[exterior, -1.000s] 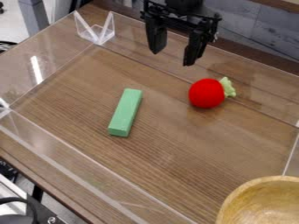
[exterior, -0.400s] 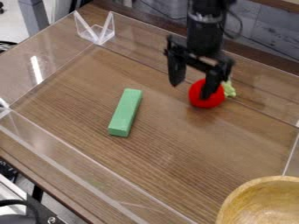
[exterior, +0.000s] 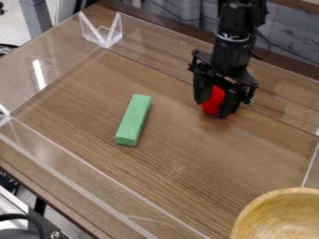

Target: Move the red fruit to the left

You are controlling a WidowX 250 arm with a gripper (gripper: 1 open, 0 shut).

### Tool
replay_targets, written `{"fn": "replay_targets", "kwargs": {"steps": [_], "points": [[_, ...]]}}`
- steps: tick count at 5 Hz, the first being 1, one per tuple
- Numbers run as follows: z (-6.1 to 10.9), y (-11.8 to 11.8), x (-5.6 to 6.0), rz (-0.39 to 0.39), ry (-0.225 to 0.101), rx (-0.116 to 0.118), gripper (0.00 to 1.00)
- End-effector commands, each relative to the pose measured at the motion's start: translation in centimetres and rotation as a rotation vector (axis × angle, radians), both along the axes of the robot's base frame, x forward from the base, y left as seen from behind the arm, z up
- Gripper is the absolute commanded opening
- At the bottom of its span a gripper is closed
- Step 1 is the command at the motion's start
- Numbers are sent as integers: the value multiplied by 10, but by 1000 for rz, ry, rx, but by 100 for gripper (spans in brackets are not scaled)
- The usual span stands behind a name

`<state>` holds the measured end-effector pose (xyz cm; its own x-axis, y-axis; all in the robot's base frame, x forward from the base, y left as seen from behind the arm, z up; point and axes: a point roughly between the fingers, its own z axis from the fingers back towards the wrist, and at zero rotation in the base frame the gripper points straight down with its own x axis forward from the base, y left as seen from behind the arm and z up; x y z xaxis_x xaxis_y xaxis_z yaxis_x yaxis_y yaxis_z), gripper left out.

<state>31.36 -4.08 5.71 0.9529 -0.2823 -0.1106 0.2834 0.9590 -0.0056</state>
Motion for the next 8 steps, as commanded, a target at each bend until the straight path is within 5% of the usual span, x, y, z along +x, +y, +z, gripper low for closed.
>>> {"fn": "replay_targets", "kwargs": {"steps": [1,5,6,7,8], "points": [[19,-3,14,-53,-57,-9,0],[19,-21,48,-54,-72,-13,0],[25,-25,52,-76,-70,-21,100],[20,-21,60,-85,-64,-30,100],[16,-13,63,-85,-57,-17,0]]}}
